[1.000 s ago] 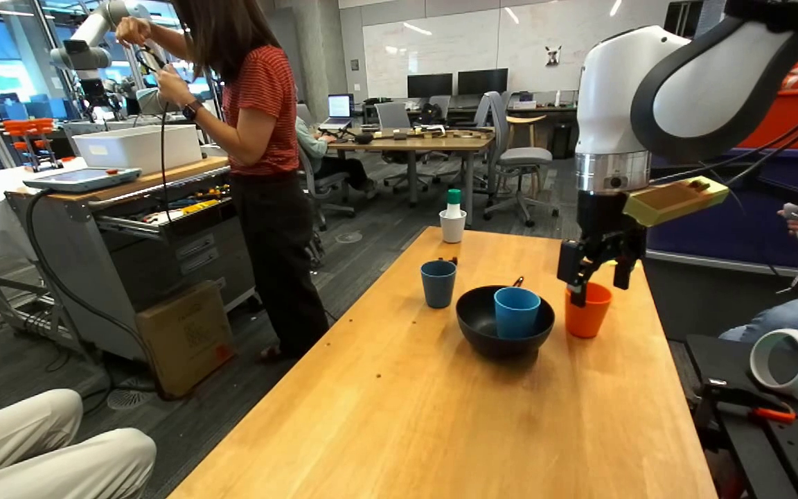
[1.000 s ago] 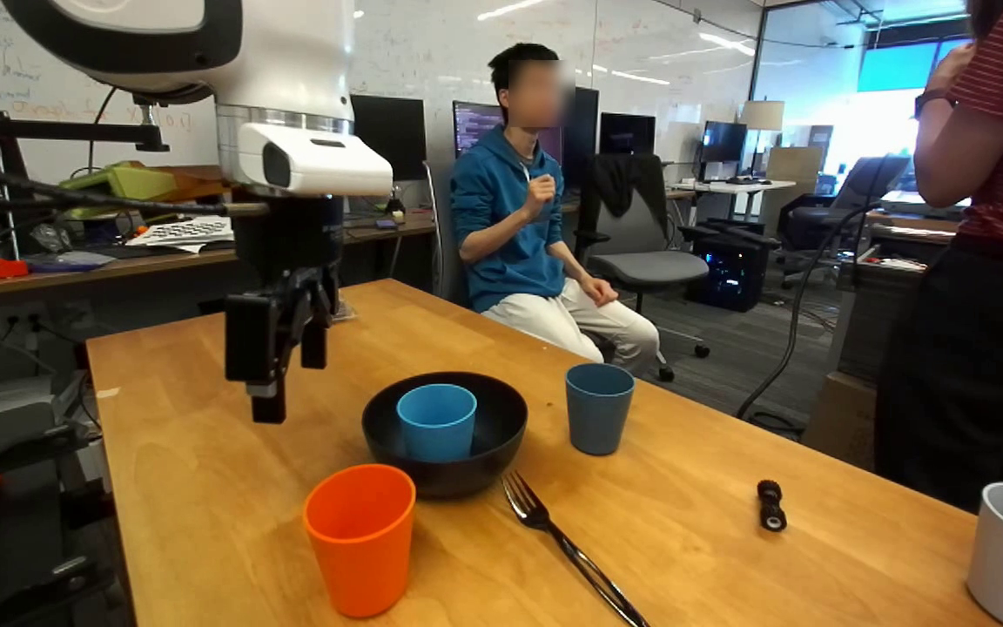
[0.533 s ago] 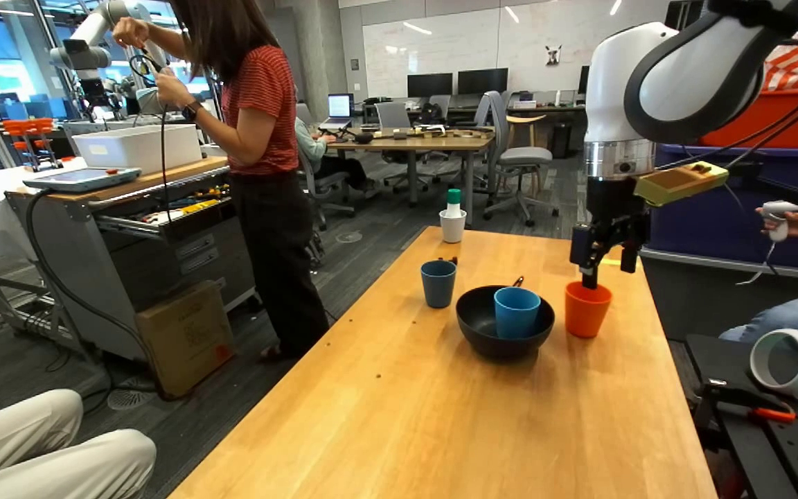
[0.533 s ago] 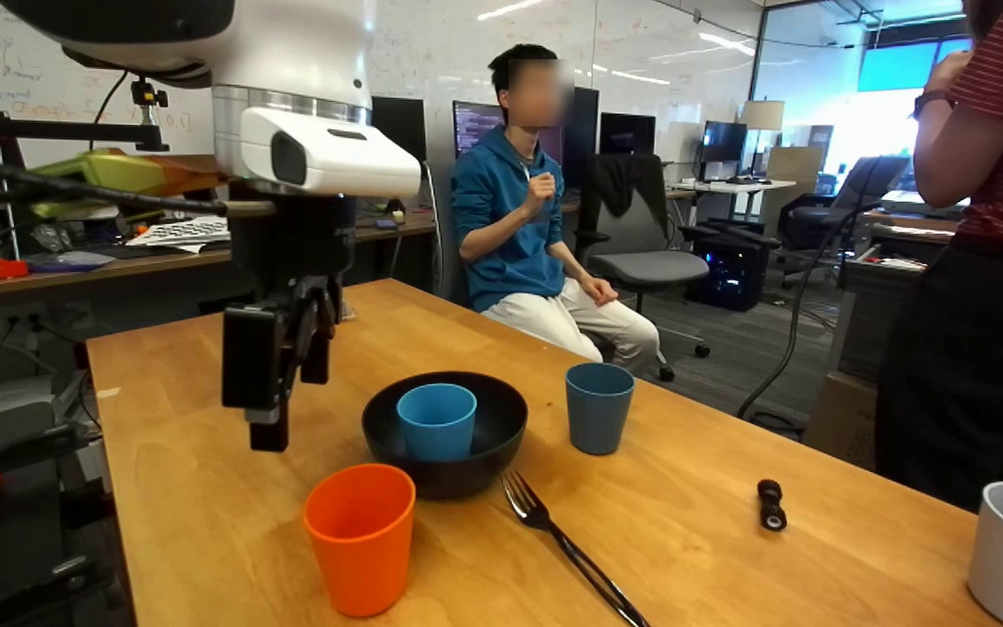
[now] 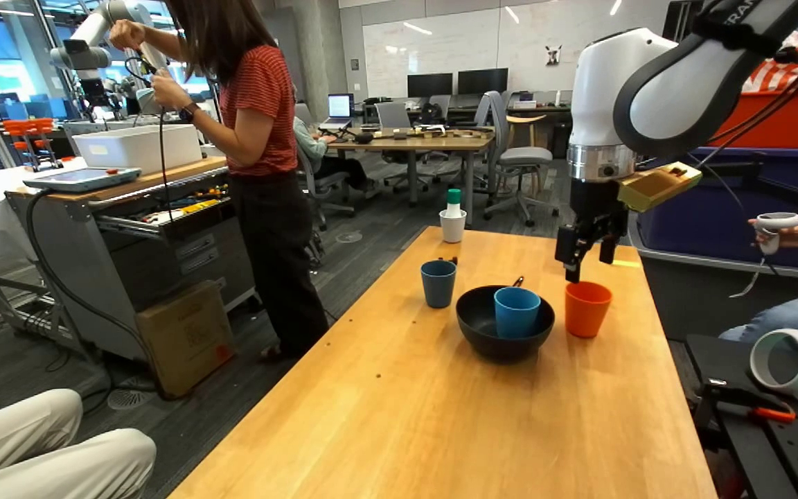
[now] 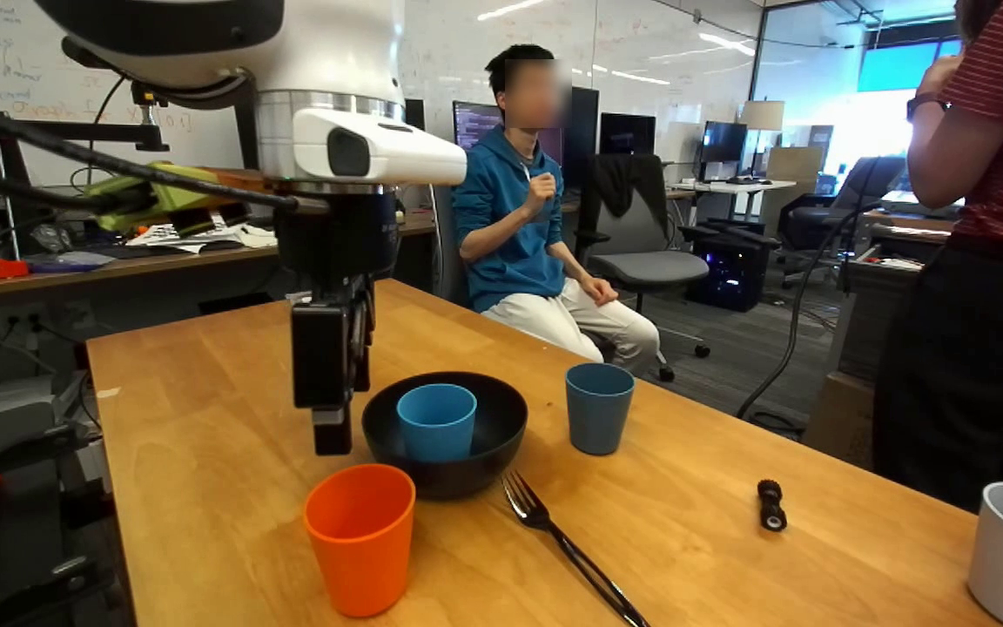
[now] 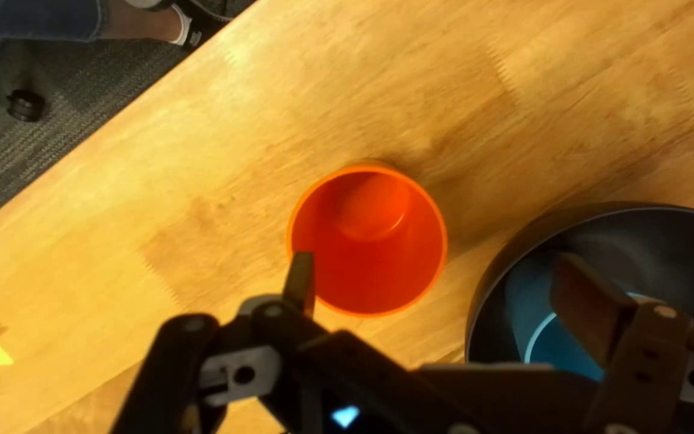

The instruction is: Stack the cups in the bowl then put the fork in the dark blue cup

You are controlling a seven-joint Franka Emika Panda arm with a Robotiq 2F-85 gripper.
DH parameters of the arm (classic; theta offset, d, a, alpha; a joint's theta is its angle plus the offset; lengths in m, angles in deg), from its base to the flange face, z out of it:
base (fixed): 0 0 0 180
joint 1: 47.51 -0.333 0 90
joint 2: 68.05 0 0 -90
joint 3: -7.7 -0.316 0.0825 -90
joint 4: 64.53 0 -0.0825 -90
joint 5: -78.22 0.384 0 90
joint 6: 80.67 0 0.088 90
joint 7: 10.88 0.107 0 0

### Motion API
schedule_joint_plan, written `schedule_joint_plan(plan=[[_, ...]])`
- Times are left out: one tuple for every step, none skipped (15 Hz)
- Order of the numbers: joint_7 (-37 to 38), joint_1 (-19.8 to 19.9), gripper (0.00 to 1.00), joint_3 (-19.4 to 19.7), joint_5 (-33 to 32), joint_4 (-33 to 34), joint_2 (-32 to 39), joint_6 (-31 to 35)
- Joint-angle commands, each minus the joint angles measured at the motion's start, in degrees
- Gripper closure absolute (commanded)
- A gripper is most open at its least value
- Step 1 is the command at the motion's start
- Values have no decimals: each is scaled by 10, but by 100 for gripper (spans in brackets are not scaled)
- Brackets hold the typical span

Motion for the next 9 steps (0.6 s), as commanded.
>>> schedule_joint_plan(plan=[[11, -6, 0, -1, -28, 14, 32, 31], [9, -8, 0, 0, -26, 15, 40, 38], [7, -10, 0, 0, -23, 15, 47, 41], [6, -13, 0, 0, -22, 16, 54, 44], [0, -15, 15, 0, -15, 16, 60, 46], [-1, -17, 26, 0, -15, 16, 65, 47], [0, -19, 34, 1, -16, 18, 70, 46], [0, -21, 41, 3, -18, 19, 74, 45], [1, -23, 49, 4, -20, 21, 78, 44]])
